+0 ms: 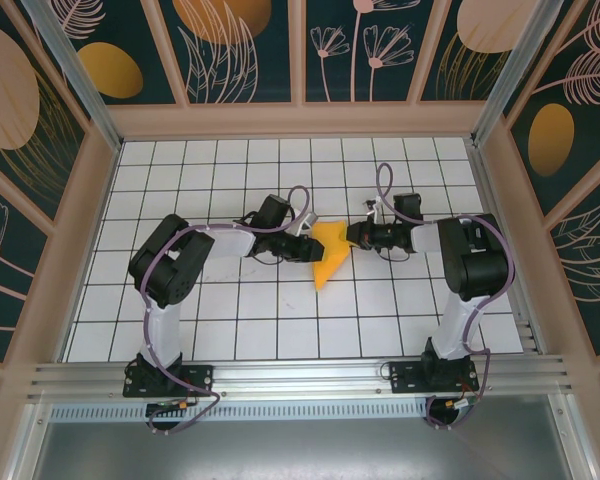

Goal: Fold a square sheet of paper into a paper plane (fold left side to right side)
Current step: Fold the wing for the fifth time at the center of the table.

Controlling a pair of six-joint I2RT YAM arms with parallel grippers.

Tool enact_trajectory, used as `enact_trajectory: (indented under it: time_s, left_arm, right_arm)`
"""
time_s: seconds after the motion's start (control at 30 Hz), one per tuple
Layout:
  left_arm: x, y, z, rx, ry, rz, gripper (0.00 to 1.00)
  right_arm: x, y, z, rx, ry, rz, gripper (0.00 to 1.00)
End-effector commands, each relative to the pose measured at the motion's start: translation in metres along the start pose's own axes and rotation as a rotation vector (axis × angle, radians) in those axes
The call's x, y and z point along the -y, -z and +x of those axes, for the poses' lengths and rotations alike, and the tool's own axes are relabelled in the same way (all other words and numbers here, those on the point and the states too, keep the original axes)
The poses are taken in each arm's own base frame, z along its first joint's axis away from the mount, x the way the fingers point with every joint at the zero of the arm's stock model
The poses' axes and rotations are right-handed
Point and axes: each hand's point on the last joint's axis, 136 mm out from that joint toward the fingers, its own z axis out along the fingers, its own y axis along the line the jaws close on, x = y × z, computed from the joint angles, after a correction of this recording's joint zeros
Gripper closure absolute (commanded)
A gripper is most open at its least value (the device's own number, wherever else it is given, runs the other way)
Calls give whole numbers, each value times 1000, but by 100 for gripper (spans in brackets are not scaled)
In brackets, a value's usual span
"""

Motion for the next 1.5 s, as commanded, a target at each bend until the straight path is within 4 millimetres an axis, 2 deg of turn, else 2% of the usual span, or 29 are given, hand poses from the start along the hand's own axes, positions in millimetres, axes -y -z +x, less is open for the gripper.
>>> enact_trajectory:
  time_s: [0.0, 0.1, 0.17, 0.27, 0.33, 0.57, 0.67, 0.8, 0.93, 1.17, 1.37, 1.47]
  left_arm:
    - [-8, 23, -15, 60, -36, -99, 48]
    - [-12, 53, -30, 137, -52, -183, 41]
    - [-8, 70, -38, 175, -83, -248, 40]
    - [9, 90, -45, 224, -132, -284, 41]
    - [23, 97, -43, 245, -179, -311, 41]
    - [49, 71, -2, 202, -260, -406, 41]
    - [58, 70, 5, 228, -252, -384, 41]
    - [68, 76, 2, 268, -262, -369, 41]
    - [68, 71, 8, 245, -300, -384, 40]
    - [63, 41, 29, 171, -342, -482, 40]
    - [58, 14, 39, 140, -350, -541, 39]
    - [48, 0, 42, 124, -346, -593, 38]
  right_arm:
    - [-3, 6, 0, 18, 25, 30, 97]
    - [-2, 7, 2, 22, 12, 50, 97]
    - [-4, 8, 2, 25, 9, 53, 97]
    - [-6, 9, 1, 31, 5, 60, 97]
    - [-7, 9, 0, 34, 2, 63, 97]
    - [-18, 4, 0, 24, -11, 100, 97]
    - [-26, 5, 0, 24, -14, 117, 97]
    - [-38, 8, -3, 36, -2, 136, 97]
    - [-33, 3, -1, 25, -26, 183, 97]
    - [-30, -3, -1, 32, -94, 220, 97]
    - [-28, -5, 2, 19, -115, 258, 97]
    - [-27, -6, 4, 14, -125, 264, 97]
